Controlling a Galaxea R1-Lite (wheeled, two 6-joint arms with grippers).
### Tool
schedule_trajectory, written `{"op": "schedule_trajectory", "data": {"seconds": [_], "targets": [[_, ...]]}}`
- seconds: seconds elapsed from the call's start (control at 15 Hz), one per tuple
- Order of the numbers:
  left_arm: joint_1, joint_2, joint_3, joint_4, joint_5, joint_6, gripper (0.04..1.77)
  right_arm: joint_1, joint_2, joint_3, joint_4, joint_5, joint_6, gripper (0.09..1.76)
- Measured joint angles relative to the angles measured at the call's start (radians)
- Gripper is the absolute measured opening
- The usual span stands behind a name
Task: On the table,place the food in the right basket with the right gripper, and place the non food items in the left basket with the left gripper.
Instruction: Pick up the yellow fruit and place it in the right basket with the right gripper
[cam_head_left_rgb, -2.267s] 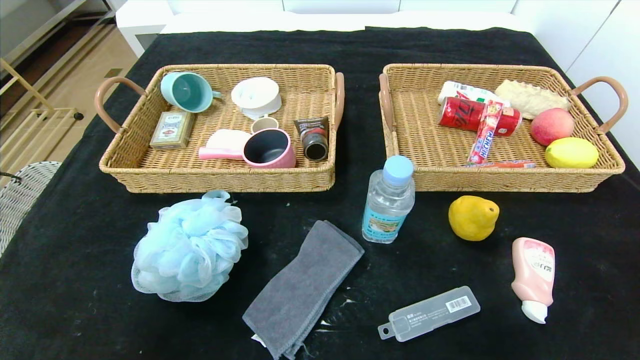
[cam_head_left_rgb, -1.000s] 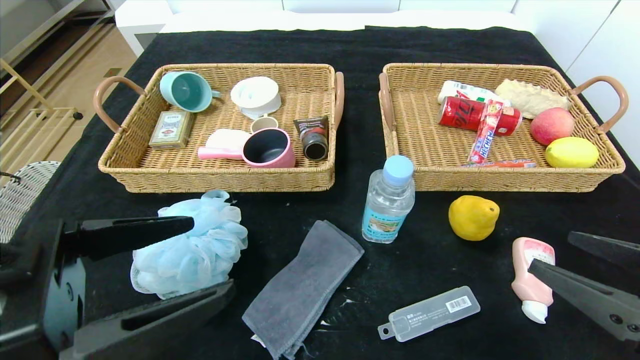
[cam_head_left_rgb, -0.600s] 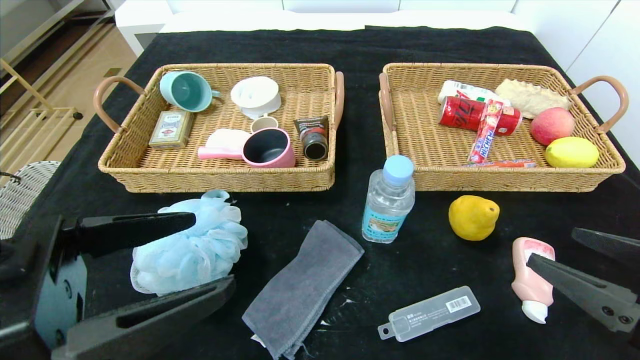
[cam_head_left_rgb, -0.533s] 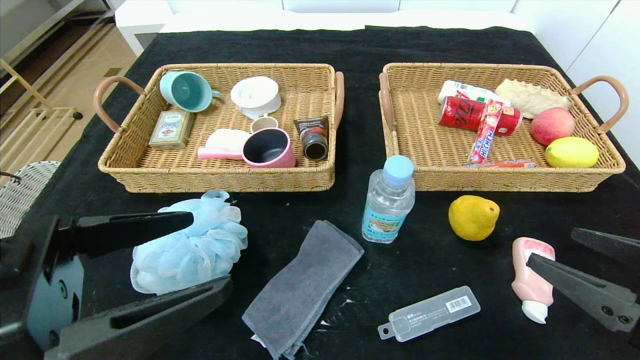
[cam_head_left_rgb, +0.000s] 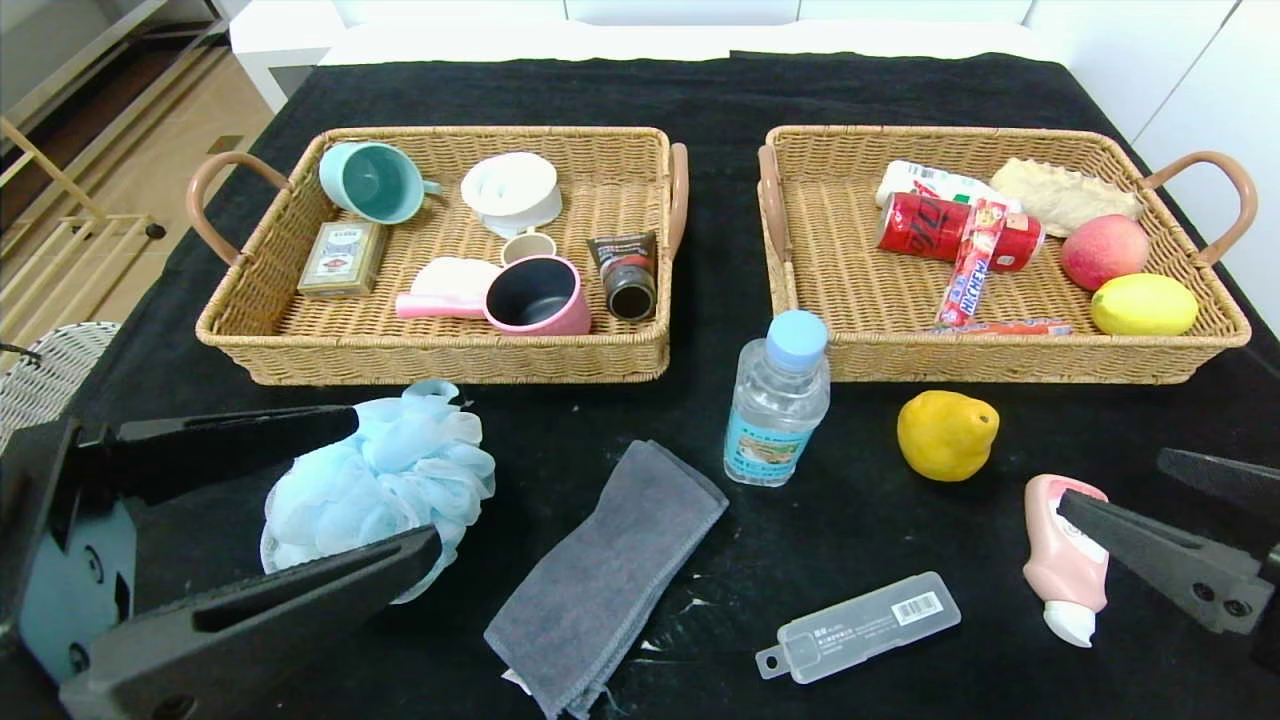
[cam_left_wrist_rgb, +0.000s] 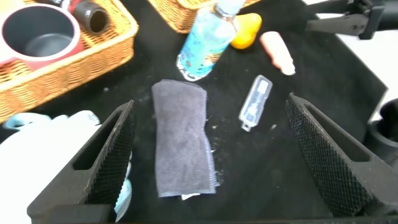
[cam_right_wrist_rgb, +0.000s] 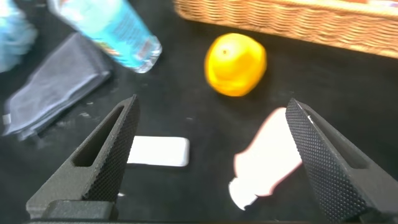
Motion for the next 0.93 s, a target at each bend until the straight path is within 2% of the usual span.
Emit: {"op": "schedule_trajectory", "data": {"seconds": [0.33, 0.6, 0.73, 0.93], "targets": [[0.0, 0.002, 0.0, 0.002, 0.007, 0.0, 1.72, 0.009, 0.072, -0.152, 0.184, -0.149, 0.008, 1.71], [-0.002, 0.009, -0.001, 0.005, 0.033, 0.0, 1.72, 0.019, 0.159, -0.231, 0.228, -0.222, 0.049, 1.71], [-0.002, 0.014, -0.002, 0.005, 0.033, 0.0, 1.72, 0.04, 0.206, -0.303, 0.321, -0.275, 0.132, 1.71], [-0.005, 0.02, -0.001, 0.009, 0.033, 0.0, 1.72, 0.073, 0.288, -0.48, 0.551, -0.329, 0.312, 1.71]]}}
